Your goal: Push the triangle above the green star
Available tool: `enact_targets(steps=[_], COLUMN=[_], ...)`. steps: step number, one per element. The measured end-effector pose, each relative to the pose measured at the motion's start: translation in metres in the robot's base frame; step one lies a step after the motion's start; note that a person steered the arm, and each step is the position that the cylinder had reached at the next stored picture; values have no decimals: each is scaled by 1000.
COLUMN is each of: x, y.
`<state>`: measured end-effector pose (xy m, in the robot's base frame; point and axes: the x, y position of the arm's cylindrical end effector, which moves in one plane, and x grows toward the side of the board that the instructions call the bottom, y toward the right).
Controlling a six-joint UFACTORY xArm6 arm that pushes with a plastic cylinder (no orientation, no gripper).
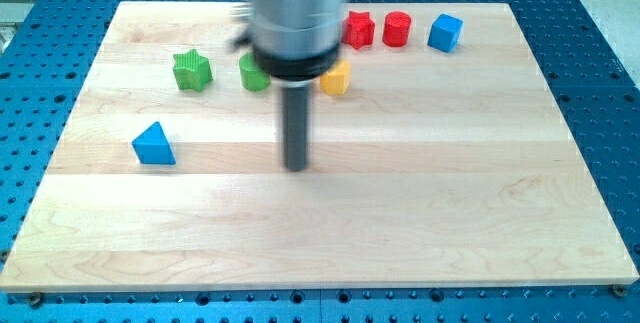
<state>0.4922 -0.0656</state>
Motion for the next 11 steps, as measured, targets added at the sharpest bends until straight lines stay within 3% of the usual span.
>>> enact_targets(steps=[2,3,4,5,6,7,8,9,10,11], x=[-1,24,3,-68,-102,-29,-31,-94,-154,-184], y=[-175,-188,-180,-170,-189,-185,-222,-220,-181,-188])
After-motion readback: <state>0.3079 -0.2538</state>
